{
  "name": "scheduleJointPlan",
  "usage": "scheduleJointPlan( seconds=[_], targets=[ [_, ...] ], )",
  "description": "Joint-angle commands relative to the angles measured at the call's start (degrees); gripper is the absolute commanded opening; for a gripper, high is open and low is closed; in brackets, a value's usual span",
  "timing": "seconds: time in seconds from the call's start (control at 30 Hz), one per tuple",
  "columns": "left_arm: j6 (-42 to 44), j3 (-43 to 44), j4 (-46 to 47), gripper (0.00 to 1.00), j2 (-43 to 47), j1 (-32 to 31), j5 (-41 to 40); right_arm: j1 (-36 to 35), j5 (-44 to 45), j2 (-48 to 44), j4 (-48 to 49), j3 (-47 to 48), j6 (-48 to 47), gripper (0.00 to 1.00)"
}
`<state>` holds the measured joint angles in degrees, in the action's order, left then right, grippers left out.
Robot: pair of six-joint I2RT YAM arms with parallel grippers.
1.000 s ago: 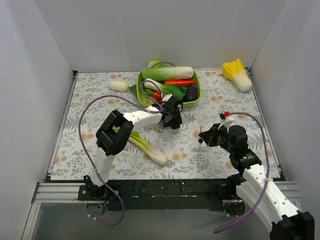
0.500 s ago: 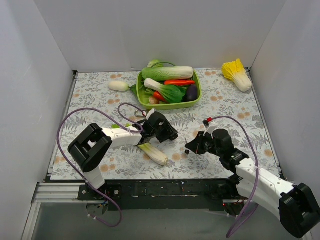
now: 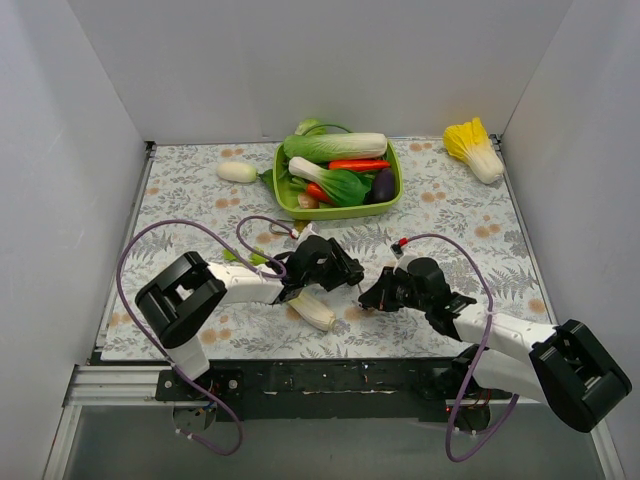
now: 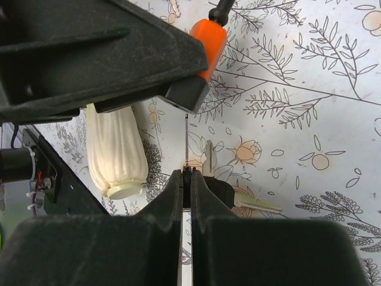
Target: Unlock with the key
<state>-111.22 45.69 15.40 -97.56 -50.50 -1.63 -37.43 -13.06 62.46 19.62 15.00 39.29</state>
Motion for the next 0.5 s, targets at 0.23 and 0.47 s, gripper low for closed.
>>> scheduleJointPlan(
  seconds=[0.23,0.47],
  targets=[
    [1.71,-1.31,3.85,0.00,4.92,-1.35,-3.20,-0.19,1.19,1.79,2.98,4.33,0.79,0.01],
    [1.88,-0.96,3.76,0.00,4.75,-1.53,-3.12,-0.19,1.02,1.27,2.71,4.07,0.70,0.01]
  ],
)
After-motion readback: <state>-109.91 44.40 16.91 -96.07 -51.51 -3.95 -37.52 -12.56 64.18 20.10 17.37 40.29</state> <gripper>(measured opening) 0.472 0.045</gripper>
